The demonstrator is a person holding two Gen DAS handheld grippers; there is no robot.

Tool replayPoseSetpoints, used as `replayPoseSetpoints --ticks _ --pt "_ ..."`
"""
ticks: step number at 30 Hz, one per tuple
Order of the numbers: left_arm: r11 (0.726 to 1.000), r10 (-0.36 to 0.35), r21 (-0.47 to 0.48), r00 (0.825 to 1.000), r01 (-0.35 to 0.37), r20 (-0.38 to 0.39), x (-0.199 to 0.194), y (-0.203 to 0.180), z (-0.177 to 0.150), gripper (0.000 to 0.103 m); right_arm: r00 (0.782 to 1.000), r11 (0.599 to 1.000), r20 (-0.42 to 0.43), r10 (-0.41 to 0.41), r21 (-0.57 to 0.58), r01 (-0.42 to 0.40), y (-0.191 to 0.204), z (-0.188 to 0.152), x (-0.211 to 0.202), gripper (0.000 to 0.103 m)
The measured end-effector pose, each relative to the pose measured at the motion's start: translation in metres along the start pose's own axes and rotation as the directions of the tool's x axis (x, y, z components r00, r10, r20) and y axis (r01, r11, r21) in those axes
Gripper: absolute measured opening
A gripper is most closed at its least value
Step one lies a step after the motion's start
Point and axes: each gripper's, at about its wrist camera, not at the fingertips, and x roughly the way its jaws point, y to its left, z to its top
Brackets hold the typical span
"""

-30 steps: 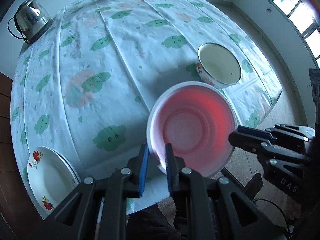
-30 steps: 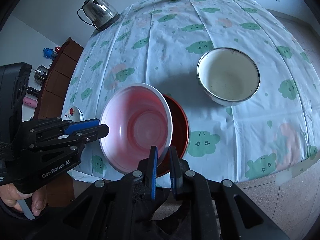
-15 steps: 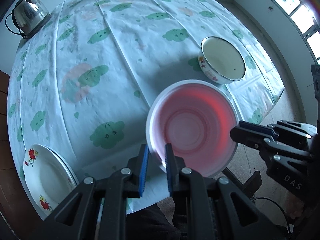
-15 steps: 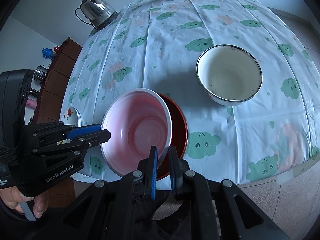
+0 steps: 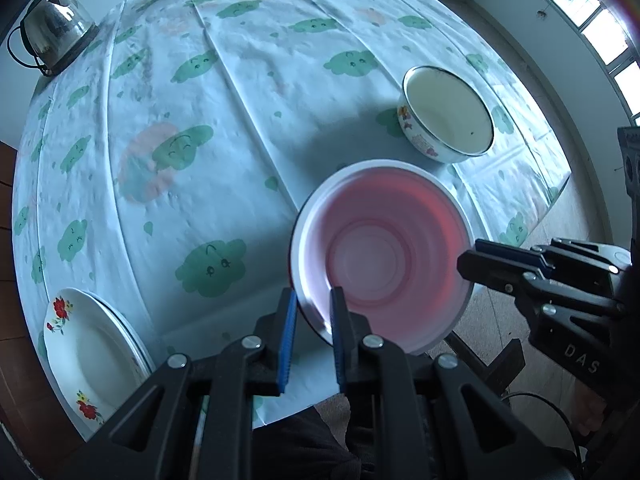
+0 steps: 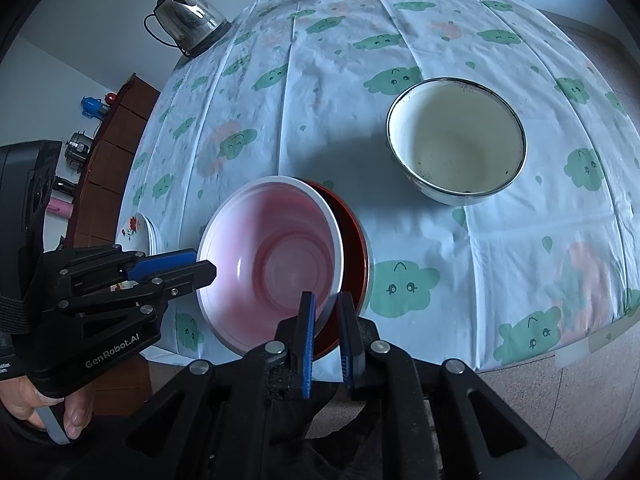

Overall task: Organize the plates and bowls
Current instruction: 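Lower the pink bowl into the dark red bowl with both tools, then open the left tool and move it to the cream enamel bowl rim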

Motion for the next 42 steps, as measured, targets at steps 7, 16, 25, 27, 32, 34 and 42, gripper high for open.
replayPoseSetpoints --ticks 7,16,25,27,32,34,42 --pt "1.000 -0.009 -0.008 1.000 0.009 -0.016 0.006 0.001 -0.002 0.014 1.000 1.000 -0.002 0.000 0.003 0.000 -0.001 -0.001 0.002 0.012" --pt "1.000 -0.004 -0.005 1.000 0.004 -0.014 0.007 0.000 -0.002 0.014 1.000 1.000 0.009 0.000 0.004 0.000 -0.002 -0.002 0.004 0.012" --pt "1.000 0.006 0.012 1.000 -0.006 0.005 0.003 0.000 0.003 0.022 1.000 1.000 0.019 0.005 0.011 -0.005 -0.003 -0.001 0.006 0.013" --pt "1.000 0.001 0.015 1.000 -0.001 0.009 0.002 0.000 0.004 0.025 1.000 1.000 0.016 0.007 0.011 -0.007 -0.004 0.000 0.007 0.013" --pt "1.000 0.004 0.018 1.000 -0.004 0.021 -0.002 0.000 0.005 0.028 1.000 1.000 0.023 0.008 0.013 -0.008 -0.004 0.002 0.004 0.015" --pt "1.000 0.001 0.017 1.000 -0.001 0.029 -0.004 0.000 0.006 0.033 0.999 1.000 0.028 0.015 0.012 -0.015 -0.005 0.002 0.002 0.019" --pt "1.000 0.004 0.000 0.999 -0.004 0.050 -0.008 0.003 0.006 0.041 0.998 1.000 0.061 -0.020 0.012 0.020 -0.009 0.000 -0.008 0.054"
